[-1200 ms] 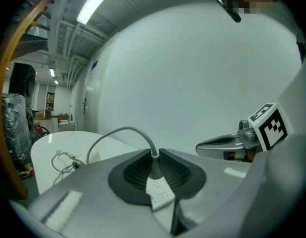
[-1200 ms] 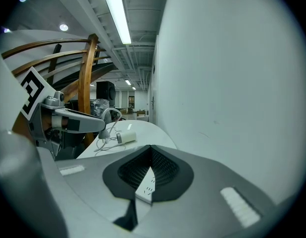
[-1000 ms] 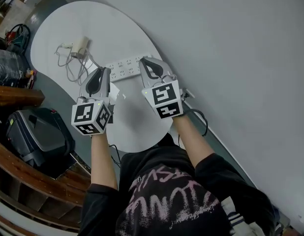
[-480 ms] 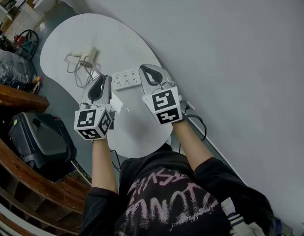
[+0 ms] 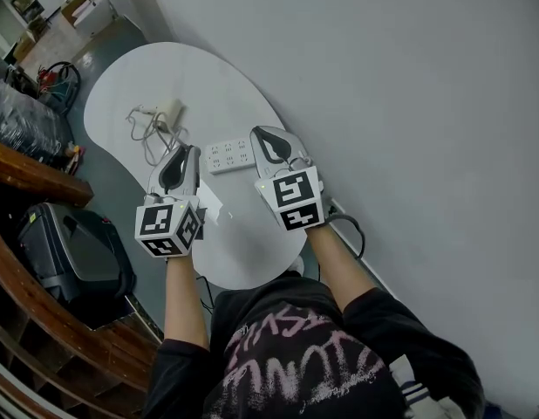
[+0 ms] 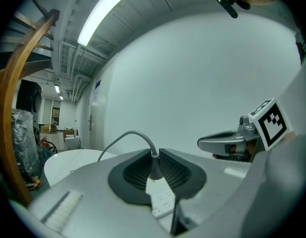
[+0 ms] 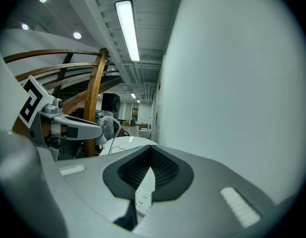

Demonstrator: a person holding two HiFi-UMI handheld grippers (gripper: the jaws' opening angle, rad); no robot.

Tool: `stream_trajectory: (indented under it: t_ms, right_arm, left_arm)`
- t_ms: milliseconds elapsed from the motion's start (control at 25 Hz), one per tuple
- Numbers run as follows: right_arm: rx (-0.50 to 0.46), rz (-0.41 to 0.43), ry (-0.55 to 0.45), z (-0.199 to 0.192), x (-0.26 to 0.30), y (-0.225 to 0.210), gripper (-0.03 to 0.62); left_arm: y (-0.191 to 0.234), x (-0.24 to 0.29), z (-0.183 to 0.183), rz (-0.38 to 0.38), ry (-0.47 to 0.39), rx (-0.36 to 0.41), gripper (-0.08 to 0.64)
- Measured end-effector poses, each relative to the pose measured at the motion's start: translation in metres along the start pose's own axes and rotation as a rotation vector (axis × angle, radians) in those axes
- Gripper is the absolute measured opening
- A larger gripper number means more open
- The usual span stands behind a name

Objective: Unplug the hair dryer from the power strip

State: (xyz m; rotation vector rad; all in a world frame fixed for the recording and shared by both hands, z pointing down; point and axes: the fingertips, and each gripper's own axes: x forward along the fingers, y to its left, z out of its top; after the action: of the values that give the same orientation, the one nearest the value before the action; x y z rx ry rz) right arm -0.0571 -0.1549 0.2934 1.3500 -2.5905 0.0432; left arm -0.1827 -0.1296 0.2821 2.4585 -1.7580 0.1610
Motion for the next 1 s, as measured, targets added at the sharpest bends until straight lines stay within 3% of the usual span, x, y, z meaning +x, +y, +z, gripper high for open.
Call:
stream_trajectory:
  t_ms: [1000]
  right_arm:
    - [-0.003, 0.018, -0.089, 0.037, -0.011, -0.001, 0.008]
  left_arm:
    - [0.011, -0.024, 0.027, 0.068, -0.055, 0.007, 0.055]
